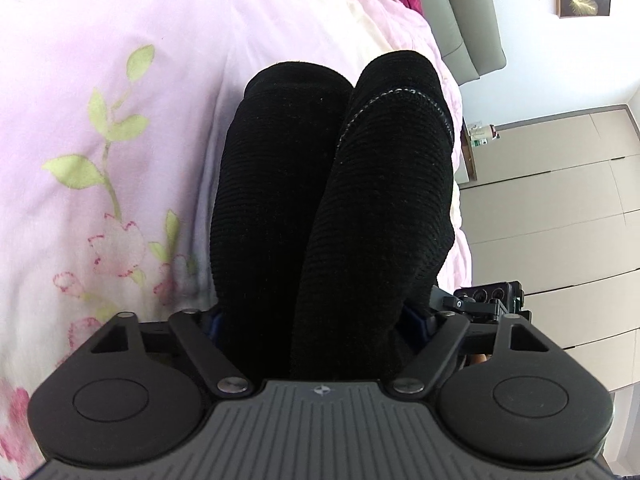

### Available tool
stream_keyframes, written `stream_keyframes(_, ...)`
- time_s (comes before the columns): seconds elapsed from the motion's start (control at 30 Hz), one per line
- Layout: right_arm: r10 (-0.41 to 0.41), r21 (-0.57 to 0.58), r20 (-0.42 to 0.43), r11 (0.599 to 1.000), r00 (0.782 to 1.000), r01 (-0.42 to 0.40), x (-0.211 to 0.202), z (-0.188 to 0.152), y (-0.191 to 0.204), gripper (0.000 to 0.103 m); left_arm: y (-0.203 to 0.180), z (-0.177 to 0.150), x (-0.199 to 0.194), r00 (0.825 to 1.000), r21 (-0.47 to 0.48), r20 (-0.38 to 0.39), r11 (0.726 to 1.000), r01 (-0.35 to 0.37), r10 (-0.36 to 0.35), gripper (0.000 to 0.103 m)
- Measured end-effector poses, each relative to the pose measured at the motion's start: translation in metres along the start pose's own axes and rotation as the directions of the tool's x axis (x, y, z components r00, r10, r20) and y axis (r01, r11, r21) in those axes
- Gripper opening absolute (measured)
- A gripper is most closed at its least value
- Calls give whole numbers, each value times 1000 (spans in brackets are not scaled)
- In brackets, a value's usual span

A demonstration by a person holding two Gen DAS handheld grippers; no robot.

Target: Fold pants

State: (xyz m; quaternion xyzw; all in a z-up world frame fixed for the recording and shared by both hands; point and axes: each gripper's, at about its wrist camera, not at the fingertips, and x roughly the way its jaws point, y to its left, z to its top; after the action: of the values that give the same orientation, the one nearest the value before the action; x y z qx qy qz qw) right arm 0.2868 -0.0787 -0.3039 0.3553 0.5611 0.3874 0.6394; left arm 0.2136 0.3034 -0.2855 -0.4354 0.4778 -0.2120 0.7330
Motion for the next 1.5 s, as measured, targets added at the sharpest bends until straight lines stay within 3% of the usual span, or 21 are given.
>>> stream_keyframes(0.27, 25, 47, 27, 999, 999, -26, -13, -4, 4, 64, -26, -2, -7, 999, 30, 48, 1000, -3, 2, 74)
stream_keyframes(0.5, 25, 50, 35, 998, 999, -26, -38, -5, 22, 64, -43, -5, -18, 998, 27, 59, 1000, 11, -13, 74)
stream_keyframes(0.7, 17, -17, 42, 1000, 999, -16, -47, 2, 75, 64, -68, -6, -61, 993, 75, 113, 997, 22, -31, 74)
stream_keyframes(0.87, 58, -96, 41, 994, 997, -54, -41, 5, 138, 64, -94, -3, -126, 982, 122, 190, 993, 3, -26, 74)
stream_keyframes(1.07, 108, -204, 0, 973, 994, -105, -8, 8, 224, 64, -107, -5, -205, 957, 142, 289, 989, -33, -10, 75)
stream_keyframes(1.27, 144, -237, -68, 959, 987, -156, 46, 10, 280, 64, -87, -10, -261, 937, 106, 349, 992, -75, 33, 75)
stream_keyframes(1.4, 155, -213, -106, 961, 982, -175, 88, 6, 284, 64, -58, -12, -278, 935, 56, 347, 994, -96, 71, 75)
stream_keyframes(1.5, 147, -163, -133, 972, 980, -168, 122, 6, 265, 64, -23, -11, -282, 945, -1, 313, 995, -96, 92, 75)
